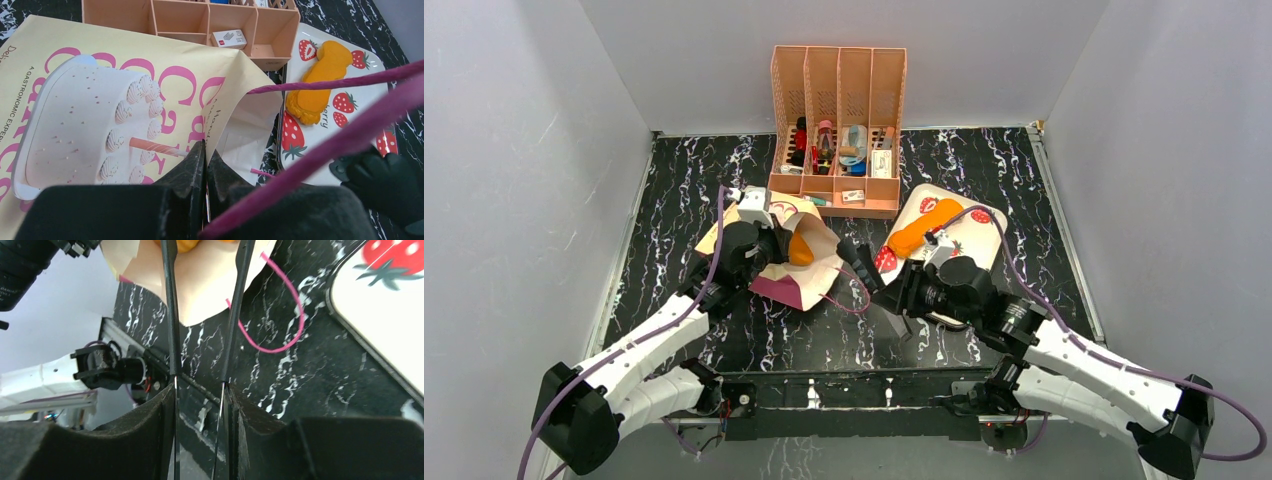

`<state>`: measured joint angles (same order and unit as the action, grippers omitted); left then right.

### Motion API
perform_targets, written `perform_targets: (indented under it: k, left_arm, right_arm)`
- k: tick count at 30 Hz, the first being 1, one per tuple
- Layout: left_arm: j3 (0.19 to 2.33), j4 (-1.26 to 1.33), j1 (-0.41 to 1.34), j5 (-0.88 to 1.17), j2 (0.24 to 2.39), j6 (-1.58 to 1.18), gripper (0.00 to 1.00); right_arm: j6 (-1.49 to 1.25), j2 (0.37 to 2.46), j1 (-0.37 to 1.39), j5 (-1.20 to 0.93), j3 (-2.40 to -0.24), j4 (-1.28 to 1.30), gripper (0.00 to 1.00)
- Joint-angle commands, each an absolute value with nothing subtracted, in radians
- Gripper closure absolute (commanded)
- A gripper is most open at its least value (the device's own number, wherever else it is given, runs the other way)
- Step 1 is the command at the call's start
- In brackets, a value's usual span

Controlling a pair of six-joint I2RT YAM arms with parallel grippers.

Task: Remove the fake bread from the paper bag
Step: Take out the fake bread from the paper bag.

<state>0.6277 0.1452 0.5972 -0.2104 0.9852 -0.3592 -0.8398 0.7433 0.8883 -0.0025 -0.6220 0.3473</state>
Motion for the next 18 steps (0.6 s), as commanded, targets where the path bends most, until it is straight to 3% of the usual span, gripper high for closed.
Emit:
perform_targets:
  k: [1,18]
  left_arm:
    - [0.628,0.212,0.593,-0.207,0.98,-0.357,1.0]
    - [0.603,0.251,0.594,-0.211,0.951,-0.351,1.0]
  right_arm:
    - [-0.927,0.752,0.891,-0.135,-0.587,0.156,0.66]
    - [-1.125,1.013,0.871,-0.352,-0.462,-0.274,0.64]
